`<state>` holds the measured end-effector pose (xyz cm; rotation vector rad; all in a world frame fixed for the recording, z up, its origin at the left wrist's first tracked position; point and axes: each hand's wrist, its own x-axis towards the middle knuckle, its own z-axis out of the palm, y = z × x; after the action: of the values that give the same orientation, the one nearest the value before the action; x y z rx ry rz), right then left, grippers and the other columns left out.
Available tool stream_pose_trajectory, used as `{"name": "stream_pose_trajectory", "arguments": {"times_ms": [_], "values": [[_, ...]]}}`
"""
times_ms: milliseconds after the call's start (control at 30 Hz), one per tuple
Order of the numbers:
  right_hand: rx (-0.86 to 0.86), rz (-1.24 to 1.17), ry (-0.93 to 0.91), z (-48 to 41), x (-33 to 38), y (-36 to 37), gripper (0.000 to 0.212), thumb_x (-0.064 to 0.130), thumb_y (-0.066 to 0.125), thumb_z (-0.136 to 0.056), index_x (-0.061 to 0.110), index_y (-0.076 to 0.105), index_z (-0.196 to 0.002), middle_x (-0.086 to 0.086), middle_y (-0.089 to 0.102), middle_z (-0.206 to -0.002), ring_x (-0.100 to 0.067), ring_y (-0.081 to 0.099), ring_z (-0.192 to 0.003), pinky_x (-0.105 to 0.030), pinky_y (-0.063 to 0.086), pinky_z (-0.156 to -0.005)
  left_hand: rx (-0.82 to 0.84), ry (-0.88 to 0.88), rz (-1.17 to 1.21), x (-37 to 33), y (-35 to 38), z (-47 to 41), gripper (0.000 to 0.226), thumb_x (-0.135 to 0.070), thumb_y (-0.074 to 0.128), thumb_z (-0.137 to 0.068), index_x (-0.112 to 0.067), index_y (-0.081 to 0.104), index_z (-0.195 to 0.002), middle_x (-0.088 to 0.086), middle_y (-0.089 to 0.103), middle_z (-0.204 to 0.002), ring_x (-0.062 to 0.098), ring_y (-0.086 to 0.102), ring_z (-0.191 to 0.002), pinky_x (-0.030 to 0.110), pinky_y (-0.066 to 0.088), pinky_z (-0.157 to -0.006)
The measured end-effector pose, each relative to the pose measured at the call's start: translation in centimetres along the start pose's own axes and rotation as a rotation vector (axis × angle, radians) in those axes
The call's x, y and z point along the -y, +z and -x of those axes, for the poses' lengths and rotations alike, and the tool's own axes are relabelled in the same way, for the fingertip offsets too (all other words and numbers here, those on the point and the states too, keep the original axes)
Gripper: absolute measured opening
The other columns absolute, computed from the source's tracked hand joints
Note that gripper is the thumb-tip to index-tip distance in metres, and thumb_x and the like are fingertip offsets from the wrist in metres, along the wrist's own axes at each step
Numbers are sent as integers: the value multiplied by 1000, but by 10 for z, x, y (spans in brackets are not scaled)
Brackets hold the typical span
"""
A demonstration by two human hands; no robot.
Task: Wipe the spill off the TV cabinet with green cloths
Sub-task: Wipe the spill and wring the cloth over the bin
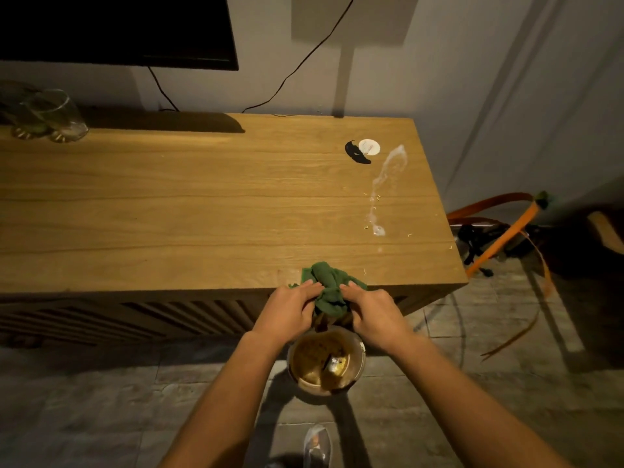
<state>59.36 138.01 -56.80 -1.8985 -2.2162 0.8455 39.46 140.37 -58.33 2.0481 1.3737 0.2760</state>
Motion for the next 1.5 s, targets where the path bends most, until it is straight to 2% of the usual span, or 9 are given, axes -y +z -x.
{"name": "stream_pose_trajectory", "arguments": {"times_ms": [167,333,467,633,833,1000,1200,1367,1500], "values": [[-44,-44,40,28,7,24,38,10,54,-87,28,62,-120,2,72,-111,-20,64,-104,-35,52,-91,91,18,-81,-4,7,20,49,-11,53,-86,-31,59,-130,-3,65,-129,21,61,-116,38,49,-98],[-108,-63,135,41,10,45,42,12,56,-89,31,62,-125,6,72,-113,-14,65,-105,-28,49,-92,147,-94,-163,-2,15,34,44,-17,55,-89,-35,57,-129,1,71,-112,23,65,-104,38,53,-86],[-80,3,169,42,5,32,38,13,57,-86,30,63,-120,4,73,-107,-17,66,-101,-32,53,-85,225,-129,-211,-7,4,40,38,-19,55,-90,-33,61,-125,4,71,-109,26,65,-102,43,55,-84],[-21,53,198,53,-5,18,35,17,61,-89,34,62,-120,7,71,-106,-12,66,-99,-28,55,-81,299,-89,-318,-16,-9,44,41,-14,58,-88,-32,60,-125,4,68,-113,26,63,-105,44,55,-86],[84,66,167,64,-7,5,35,20,59,-89,36,59,-120,10,69,-109,-13,66,-100,-34,56,-85,331,-151,-325,-41,-17,47,41,-17,58,-90,-30,58,-129,4,66,-118,24,62,-108,43,53,-91],[199,123,126,62,-7,-20,33,15,57,-89,31,62,-117,1,68,-110,-21,63,-103,-39,55,-88,329,-221,-317,-66,-26,49,40,-17,59,-89,-28,59,-128,5,63,-121,25,60,-111,41,51,-93],[199,81,86,53,-9,-60,31,13,60,-88,28,66,-114,-3,65,-111,-22,60,-103,-40,55,-87,319,-308,-297,-90,-44,38,39,-14,61,-87,-24,62,-124,7,62,-122,25,60,-109,41,52,-92],[272,-30,82,39,-12,-98,29,11,58,-87,30,71,-104,4,64,-97,-12,62,-86,-29,56,-73,337,-314,-205,-102,-63,20,43,-10,61,-87,-23,62,-128,7,63,-122,23,61,-107,36,53,-91],[336,-69,74,27,-11,-122,28,10,56,-85,34,70,-92,8,64,-88,-9,61,-80,-19,44,-59,346,-300,-166,-105,-80,2,43,-8,61,-86,-22,64,-126,5,64,-121,21,61,-106,33,54,-91]]}}
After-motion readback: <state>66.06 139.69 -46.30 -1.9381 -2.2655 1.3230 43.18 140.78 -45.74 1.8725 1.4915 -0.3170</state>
